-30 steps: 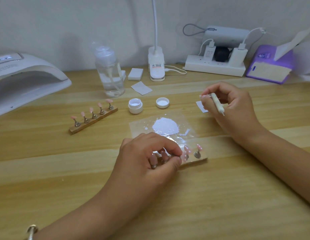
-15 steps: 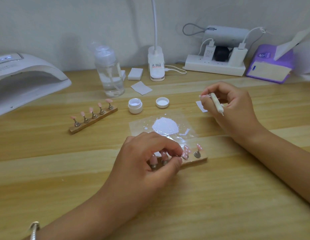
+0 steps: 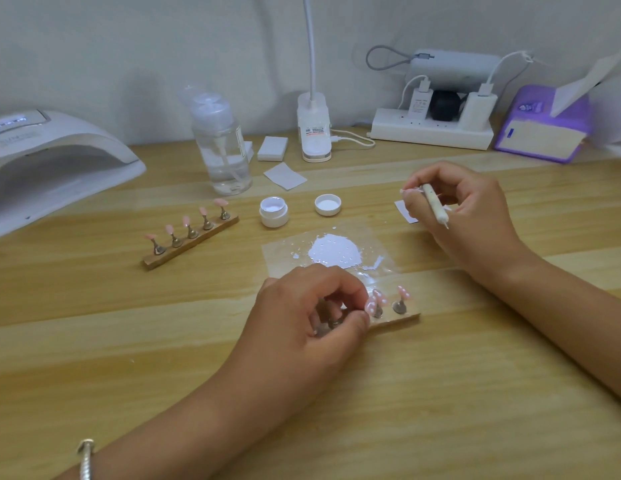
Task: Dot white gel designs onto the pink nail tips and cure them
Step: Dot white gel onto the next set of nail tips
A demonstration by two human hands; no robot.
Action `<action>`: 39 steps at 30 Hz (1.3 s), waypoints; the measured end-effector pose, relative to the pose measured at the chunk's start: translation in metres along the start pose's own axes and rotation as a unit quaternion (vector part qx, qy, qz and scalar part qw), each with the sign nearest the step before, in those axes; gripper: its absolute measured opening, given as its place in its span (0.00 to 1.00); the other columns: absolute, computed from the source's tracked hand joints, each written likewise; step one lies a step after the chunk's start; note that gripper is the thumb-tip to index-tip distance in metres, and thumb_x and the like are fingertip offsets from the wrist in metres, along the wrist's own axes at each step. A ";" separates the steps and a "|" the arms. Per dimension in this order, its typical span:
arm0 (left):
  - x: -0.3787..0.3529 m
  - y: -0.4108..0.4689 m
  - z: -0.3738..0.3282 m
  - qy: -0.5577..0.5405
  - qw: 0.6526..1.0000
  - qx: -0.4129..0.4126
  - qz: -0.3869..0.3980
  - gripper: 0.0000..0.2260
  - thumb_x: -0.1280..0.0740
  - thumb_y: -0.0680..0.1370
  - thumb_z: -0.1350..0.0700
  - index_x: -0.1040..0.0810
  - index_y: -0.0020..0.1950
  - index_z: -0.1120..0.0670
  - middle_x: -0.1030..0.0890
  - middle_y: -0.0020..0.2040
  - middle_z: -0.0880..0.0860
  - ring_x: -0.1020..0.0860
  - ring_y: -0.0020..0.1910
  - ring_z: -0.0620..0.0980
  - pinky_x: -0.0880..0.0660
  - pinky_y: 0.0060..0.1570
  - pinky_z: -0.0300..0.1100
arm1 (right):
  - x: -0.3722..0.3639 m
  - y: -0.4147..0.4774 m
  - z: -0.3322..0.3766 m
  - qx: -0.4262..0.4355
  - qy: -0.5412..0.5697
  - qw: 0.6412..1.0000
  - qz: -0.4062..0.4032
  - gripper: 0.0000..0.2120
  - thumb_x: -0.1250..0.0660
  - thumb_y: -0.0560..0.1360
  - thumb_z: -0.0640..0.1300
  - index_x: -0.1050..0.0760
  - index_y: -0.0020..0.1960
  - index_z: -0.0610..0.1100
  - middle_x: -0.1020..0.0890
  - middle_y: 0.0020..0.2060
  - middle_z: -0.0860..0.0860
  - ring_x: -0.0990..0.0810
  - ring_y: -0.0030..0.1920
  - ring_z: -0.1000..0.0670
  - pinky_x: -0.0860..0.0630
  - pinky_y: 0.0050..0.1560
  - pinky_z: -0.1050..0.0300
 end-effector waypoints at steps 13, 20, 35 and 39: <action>0.000 0.001 0.004 0.049 0.999 -0.007 -0.006 0.03 0.29 0.71 0.49 0.21 0.42 0.45 0.20 0.41 0.39 0.24 0.41 0.42 0.36 0.40 0.37 | 0.001 -0.001 0.000 0.000 -0.005 1.000 0.007 0.06 0.30 0.74 0.39 0.20 0.42 0.49 0.17 0.36 0.45 0.21 0.40 0.34 0.23 0.40 0.42; 0.000 0.001 0.006 0.052 0.998 0.003 -0.032 0.04 0.29 0.70 0.48 0.21 0.40 0.46 0.22 0.39 0.43 0.25 0.38 0.42 0.35 0.40 0.40 | 0.001 -0.001 -0.001 0.002 0.000 1.000 0.011 0.05 0.30 0.73 0.41 0.20 0.42 0.50 0.17 0.36 0.45 0.21 0.40 0.35 0.24 0.38 0.46; 0.001 -0.001 -0.003 0.131 0.991 0.019 -0.016 0.08 0.30 0.69 0.43 0.21 0.47 0.41 0.23 0.45 0.39 0.27 0.49 0.40 0.34 0.50 0.38 | 0.002 -0.001 -0.004 -0.009 -0.001 1.000 0.009 0.05 0.29 0.72 0.41 0.20 0.40 0.51 0.17 0.36 0.46 0.22 0.39 0.36 0.26 0.35 0.47; 0.005 0.001 -0.010 0.166 0.985 0.033 0.029 0.14 0.34 0.69 0.38 0.25 0.53 0.36 0.28 0.53 0.32 0.33 0.58 0.34 0.43 0.57 0.26 | 0.002 -0.001 -0.004 -0.016 -0.004 1.000 0.011 0.08 0.28 0.73 0.39 0.20 0.40 0.51 0.17 0.37 0.46 0.22 0.38 0.37 0.27 0.33 0.48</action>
Point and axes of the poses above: each hand's wrist, its own y-axis towards the middle knuckle, its own x-axis out of the back of the hand, z = x × y, the point moved 1 cm from there along y, towards the middle knuckle
